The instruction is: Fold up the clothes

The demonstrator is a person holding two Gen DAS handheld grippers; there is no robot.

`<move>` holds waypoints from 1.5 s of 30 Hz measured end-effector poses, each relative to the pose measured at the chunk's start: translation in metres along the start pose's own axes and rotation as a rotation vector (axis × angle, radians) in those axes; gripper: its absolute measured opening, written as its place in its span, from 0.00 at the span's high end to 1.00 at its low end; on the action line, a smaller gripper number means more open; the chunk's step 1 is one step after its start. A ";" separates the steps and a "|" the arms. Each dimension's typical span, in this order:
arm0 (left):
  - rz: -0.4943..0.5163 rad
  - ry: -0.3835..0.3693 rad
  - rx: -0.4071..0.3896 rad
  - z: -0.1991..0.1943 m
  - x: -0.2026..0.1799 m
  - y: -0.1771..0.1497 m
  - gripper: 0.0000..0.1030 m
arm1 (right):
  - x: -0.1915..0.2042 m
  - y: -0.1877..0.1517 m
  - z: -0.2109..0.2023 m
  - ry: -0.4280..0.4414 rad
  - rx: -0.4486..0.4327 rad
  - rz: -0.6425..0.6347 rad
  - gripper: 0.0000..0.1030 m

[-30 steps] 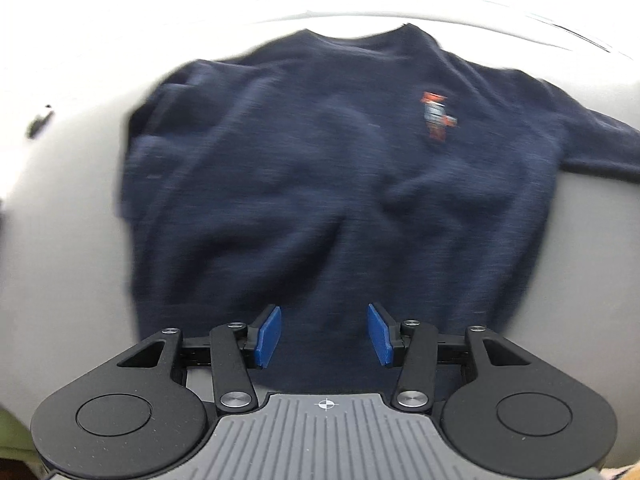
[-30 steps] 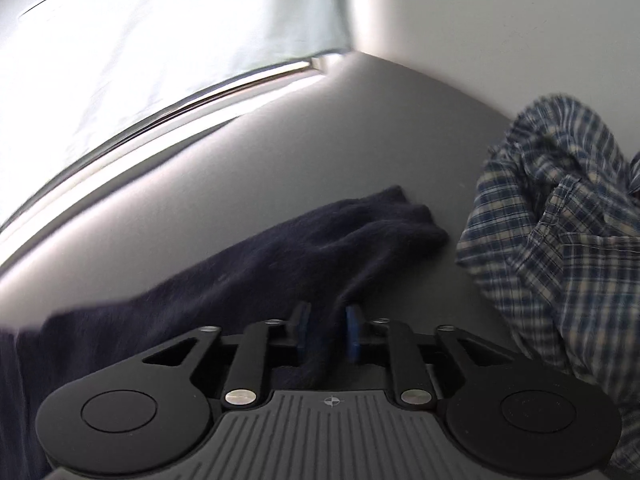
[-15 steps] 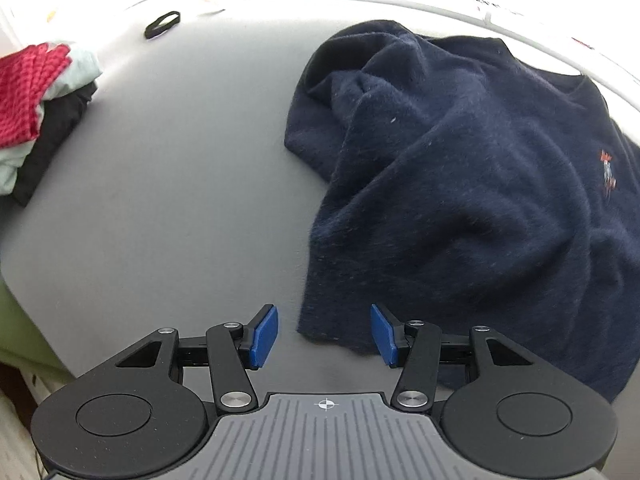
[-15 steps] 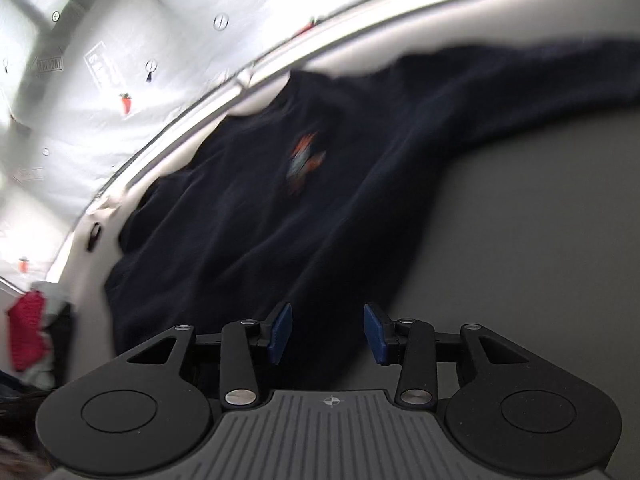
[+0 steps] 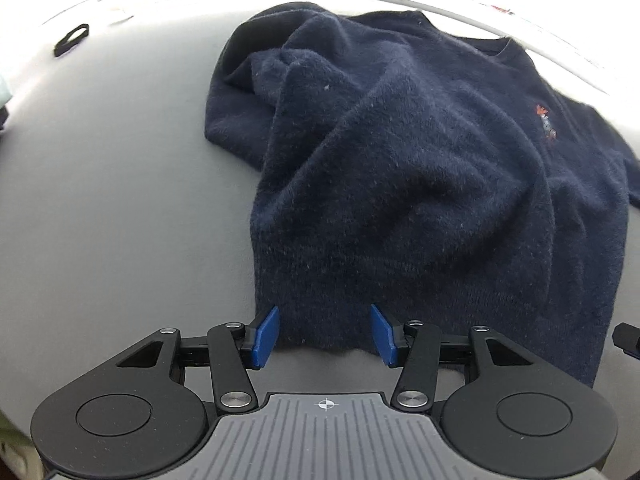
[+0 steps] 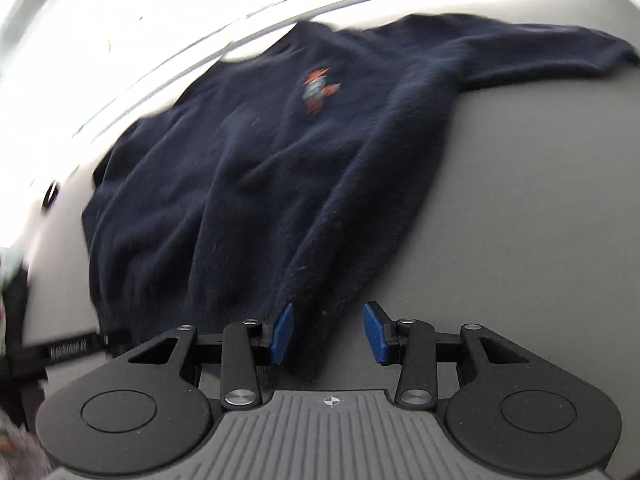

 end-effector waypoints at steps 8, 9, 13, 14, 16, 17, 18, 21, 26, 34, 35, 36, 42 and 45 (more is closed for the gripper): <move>-0.002 -0.015 0.017 0.013 0.011 0.006 0.41 | 0.016 -0.010 0.023 0.009 0.057 0.045 0.65; 0.005 -0.013 0.017 0.014 0.010 0.007 0.42 | 0.021 -0.010 0.028 0.000 0.065 0.029 0.65; 0.034 0.003 0.015 0.018 0.008 0.008 0.41 | 0.034 -0.013 0.038 -0.092 0.062 -0.045 0.68; 0.036 0.003 0.014 0.018 0.008 0.007 0.41 | 0.035 -0.014 0.037 -0.103 0.057 -0.054 0.70; 0.031 0.001 0.014 0.018 0.009 0.006 0.40 | 0.030 -0.016 0.034 -0.086 0.049 -0.033 0.85; 0.027 0.000 0.015 0.018 0.009 0.007 0.40 | 0.026 -0.016 0.031 -0.063 0.045 -0.011 0.89; 0.024 -0.001 0.017 0.018 0.009 0.007 0.40 | 0.022 -0.017 0.029 -0.041 0.045 0.016 0.95; 0.013 -0.004 0.030 0.017 0.010 0.007 0.40 | 0.005 -0.015 0.030 0.024 0.068 0.127 0.95; 0.015 -0.018 0.073 0.012 0.009 0.005 0.40 | -0.028 -0.012 0.006 0.020 0.023 0.177 0.96; -0.009 -0.048 0.123 0.013 0.008 -0.004 0.41 | -0.064 -0.016 -0.025 -0.025 -0.004 0.189 0.96; -0.016 -0.047 0.126 0.014 0.008 -0.006 0.41 | -0.070 -0.019 -0.021 -0.025 0.017 0.212 0.96; -0.011 -0.040 0.123 0.015 0.006 -0.006 0.41 | -0.073 -0.023 -0.013 -0.019 0.048 0.235 0.96; -0.023 -0.044 0.091 0.004 0.005 -0.006 0.41 | -0.073 -0.030 0.006 -0.075 0.121 0.221 0.89; -0.057 -0.051 0.063 -0.004 0.016 -0.006 0.41 | -0.070 -0.017 -0.003 -0.217 0.073 0.126 0.83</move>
Point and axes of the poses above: each gripper's, at about its wrist camera, not at the fingertips, and z roughly the way its jaws point, x to its left, y to its top, the point moved 6 cm from there along z, roughly the way its jaws point, and after that the axes turned 5 degrees about x, right-handed, at the moved point
